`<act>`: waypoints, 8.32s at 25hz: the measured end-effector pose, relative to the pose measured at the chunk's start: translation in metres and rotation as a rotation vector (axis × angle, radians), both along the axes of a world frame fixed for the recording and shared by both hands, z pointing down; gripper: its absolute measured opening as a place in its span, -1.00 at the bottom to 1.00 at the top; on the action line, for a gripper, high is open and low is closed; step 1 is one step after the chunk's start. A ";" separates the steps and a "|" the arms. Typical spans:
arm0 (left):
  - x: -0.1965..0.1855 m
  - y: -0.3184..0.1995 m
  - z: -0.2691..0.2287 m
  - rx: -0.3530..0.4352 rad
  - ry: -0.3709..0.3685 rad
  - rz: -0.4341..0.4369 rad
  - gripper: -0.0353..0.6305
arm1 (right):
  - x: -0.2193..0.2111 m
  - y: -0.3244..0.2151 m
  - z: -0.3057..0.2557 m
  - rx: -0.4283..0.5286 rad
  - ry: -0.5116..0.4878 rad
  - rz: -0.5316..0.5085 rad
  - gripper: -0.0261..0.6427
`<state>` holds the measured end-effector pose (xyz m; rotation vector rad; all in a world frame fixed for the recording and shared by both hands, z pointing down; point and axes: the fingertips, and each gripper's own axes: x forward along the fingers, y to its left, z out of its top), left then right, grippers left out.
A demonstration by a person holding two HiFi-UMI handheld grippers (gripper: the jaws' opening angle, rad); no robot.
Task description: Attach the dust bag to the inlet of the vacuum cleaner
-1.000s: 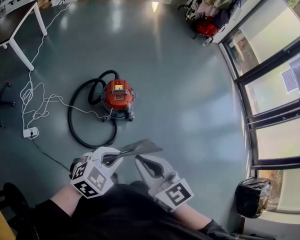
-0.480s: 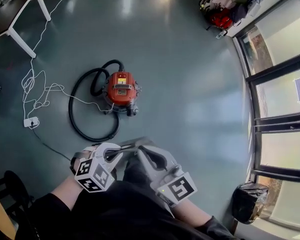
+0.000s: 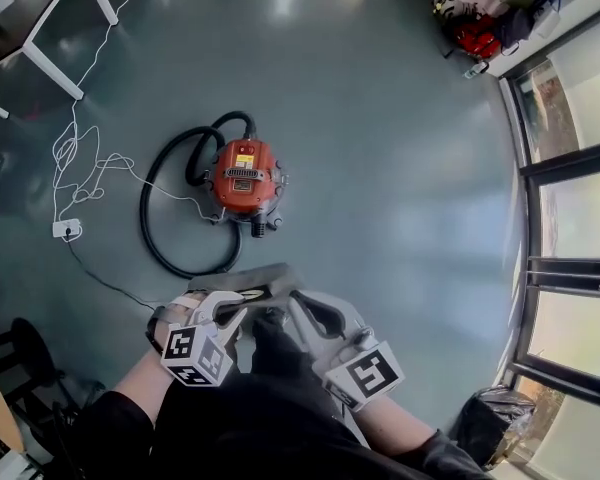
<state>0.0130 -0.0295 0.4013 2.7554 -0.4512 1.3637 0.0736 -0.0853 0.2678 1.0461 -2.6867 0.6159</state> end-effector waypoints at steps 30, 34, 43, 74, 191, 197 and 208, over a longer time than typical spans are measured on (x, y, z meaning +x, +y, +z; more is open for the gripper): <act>0.003 -0.065 0.284 -0.099 0.067 0.111 -0.77 | 0.000 -0.139 0.307 0.031 0.138 0.013 -0.94; 0.008 -0.078 0.317 -0.069 0.066 0.112 -0.77 | 0.002 -0.162 0.344 0.047 0.111 0.030 -0.94; 0.011 -0.102 0.370 0.020 0.039 0.190 -0.78 | -0.003 -0.188 0.400 0.150 0.080 0.030 -0.94; 0.013 -0.134 0.403 -0.090 0.086 0.080 -0.75 | -0.051 -0.258 0.444 0.359 0.230 -0.222 -0.94; -0.046 -0.155 0.216 0.016 0.435 -0.167 -0.08 | -0.034 -0.205 0.354 0.164 0.146 -0.263 -0.49; -0.072 -0.134 0.125 0.035 0.393 -0.243 -0.13 | -0.036 -0.167 0.278 0.085 0.109 -0.238 -0.49; -0.091 -0.059 -0.071 0.027 0.388 -0.418 -0.29 | -0.041 -0.052 0.103 -0.025 0.039 -0.261 -0.49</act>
